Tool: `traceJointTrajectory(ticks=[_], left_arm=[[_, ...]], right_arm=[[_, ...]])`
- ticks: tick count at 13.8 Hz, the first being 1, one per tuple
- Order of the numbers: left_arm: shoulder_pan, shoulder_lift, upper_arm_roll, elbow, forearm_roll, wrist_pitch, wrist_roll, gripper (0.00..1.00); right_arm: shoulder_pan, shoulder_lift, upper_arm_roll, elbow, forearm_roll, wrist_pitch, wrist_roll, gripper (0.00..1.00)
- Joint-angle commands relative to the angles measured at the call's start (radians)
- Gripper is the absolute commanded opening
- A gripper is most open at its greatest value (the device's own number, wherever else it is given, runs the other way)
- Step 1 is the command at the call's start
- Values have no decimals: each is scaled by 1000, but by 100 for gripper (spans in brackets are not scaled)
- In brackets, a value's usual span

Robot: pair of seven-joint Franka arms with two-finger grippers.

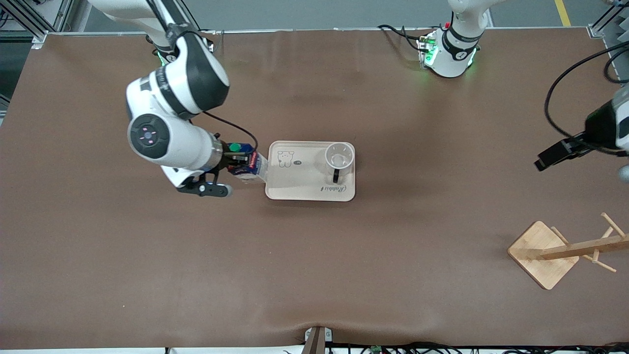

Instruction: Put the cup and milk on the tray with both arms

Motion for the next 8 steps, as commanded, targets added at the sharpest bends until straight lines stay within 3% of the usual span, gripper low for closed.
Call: traceJointTrajectory(ticks=[1,3,8], left_arm=[[37,-75,-7,-27,2,-15,97,100],[27,-105,22,-30,4,-53,145,100],[-157,-167,224,-58,-18,-102,208,100]], right_arm=[[59,28,-14,17,15,10,47,0],[84,39,-14,12,12,41,63,0],[130,45,-14,-101,13,215,84,9]])
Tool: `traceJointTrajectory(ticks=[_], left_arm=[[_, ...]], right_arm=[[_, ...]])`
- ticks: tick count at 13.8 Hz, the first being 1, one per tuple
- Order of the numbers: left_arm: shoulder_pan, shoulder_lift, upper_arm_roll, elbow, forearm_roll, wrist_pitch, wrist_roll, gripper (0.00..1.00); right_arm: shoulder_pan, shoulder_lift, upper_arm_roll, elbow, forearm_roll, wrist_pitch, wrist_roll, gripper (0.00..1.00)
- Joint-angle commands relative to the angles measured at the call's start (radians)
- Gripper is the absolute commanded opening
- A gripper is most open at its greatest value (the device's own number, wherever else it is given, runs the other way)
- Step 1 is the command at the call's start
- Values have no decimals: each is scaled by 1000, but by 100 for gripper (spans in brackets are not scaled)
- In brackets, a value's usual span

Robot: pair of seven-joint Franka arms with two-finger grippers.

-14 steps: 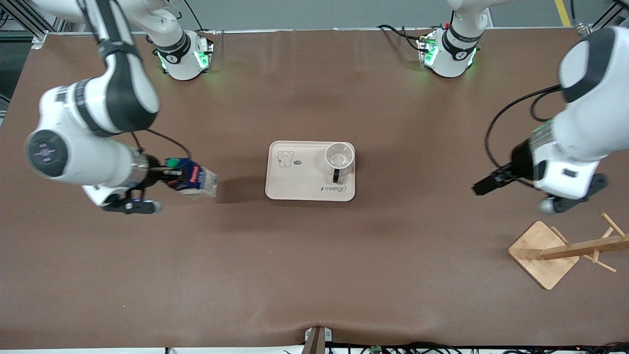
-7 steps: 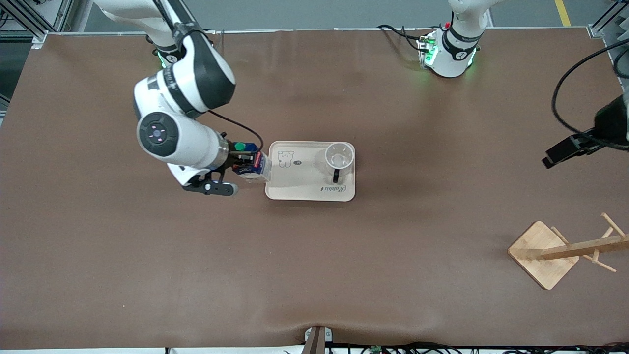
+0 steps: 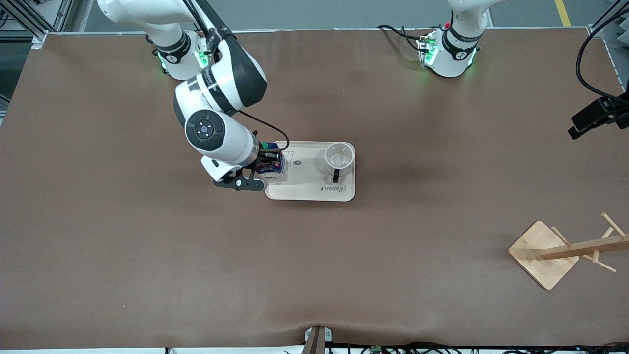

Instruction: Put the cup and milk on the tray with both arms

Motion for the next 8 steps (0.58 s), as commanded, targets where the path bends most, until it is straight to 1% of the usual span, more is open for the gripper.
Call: traceJointTrajectory(ticks=[1,3,4,5,6,7,8], left_arm=[[-132,-50,130,-48,-16,-11,28,100],[-193,-67,193,-66,-25,-27,72,100],[-210,-70,219,-73,-41,-28,89,100],[-250,-81,260,-82,-45,-30,108,100],[-296,-90,312,-94,-47,-30,121,100],[-324,-102,335,-106,-47,-30,126,100],[-327,-108,336,-115,-47,-30,125,100]], right_arm=[[44,-7,-12,-70,14,106,41,14],[53,-7,-12,-82,14,105,47,23],[53,-9,-12,-91,14,102,47,29],[55,-11,-12,-99,14,100,47,40],[56,-11,-12,-100,14,101,47,62],[58,-11,-12,-100,14,103,49,100],[58,-11,-12,-99,14,105,53,100]])
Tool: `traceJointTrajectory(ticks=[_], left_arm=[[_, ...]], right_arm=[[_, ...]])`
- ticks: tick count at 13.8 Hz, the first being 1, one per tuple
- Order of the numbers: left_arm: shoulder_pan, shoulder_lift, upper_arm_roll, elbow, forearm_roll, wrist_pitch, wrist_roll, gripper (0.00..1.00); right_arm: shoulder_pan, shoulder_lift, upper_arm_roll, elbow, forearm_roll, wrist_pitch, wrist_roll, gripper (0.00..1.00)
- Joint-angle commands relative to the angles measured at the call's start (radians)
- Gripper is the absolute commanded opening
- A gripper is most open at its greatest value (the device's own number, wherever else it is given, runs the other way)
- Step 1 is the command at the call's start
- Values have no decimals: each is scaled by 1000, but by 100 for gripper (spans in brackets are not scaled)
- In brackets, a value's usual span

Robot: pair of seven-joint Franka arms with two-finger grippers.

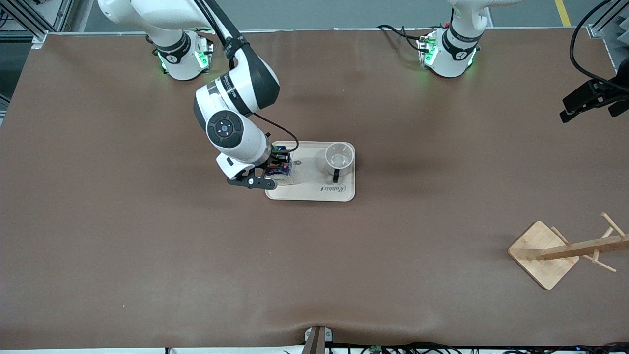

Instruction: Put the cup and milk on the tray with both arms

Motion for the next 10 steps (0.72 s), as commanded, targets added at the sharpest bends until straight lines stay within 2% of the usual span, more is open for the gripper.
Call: traceJointTrajectory(ticks=[1,8,10], left_arm=[[-37,-53,33,-50,-15,-2,21,100],[-31,-53,9,-52,-9,0,13,100],[-31,-54,7,-53,-13,0,12,100]], right_arm=[[13,-19,-11,-24,14,5,23,100],[16,-22,-11,-13,14,5,51,100],[9,-30,-14,23,22,3,48,100]])
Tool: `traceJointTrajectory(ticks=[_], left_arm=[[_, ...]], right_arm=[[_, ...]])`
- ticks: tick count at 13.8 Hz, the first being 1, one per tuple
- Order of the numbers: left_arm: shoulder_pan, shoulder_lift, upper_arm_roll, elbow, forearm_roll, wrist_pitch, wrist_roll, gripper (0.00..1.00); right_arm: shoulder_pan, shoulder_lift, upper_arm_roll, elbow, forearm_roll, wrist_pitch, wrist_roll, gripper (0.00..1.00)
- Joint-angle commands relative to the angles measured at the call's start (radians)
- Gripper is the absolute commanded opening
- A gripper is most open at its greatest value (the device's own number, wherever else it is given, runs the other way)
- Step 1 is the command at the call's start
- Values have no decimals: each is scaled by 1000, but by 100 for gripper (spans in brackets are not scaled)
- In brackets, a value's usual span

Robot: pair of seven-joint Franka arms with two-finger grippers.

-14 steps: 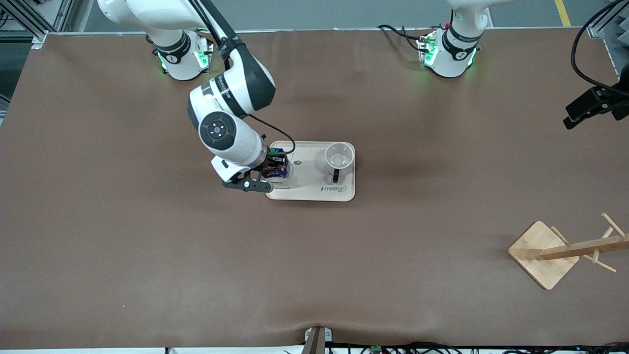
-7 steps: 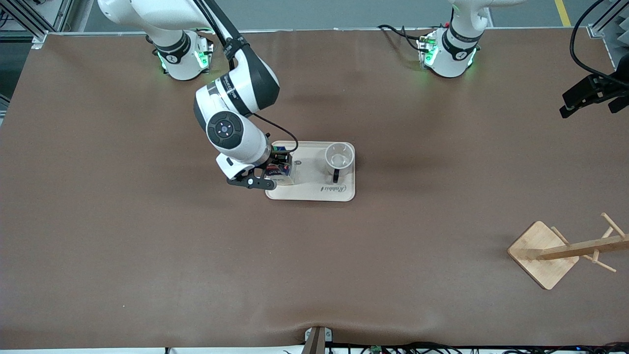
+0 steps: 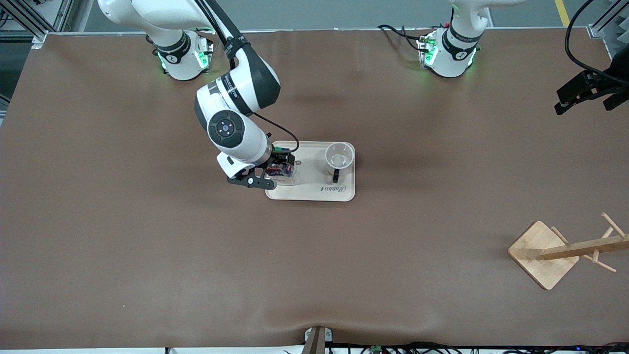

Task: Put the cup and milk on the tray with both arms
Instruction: 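Open the right gripper to release the milk carton on the tray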

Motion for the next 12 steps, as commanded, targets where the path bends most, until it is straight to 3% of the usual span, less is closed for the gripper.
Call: traceJointTrajectory(ticks=[1,6,12], left_arm=[[-4,-24,0,-27,-12,0,4,100],[-5,-25,-10,-51,-14,21,2,100],[-1,-33,-42,-74,-14,52,-7,100]], right_arm=[[-3,-28,-15,50,21,-6,12,100],[-61,-29,-20,267,8,-126,1,100],[-178,-46,-20,288,-8,-174,-135,100]])
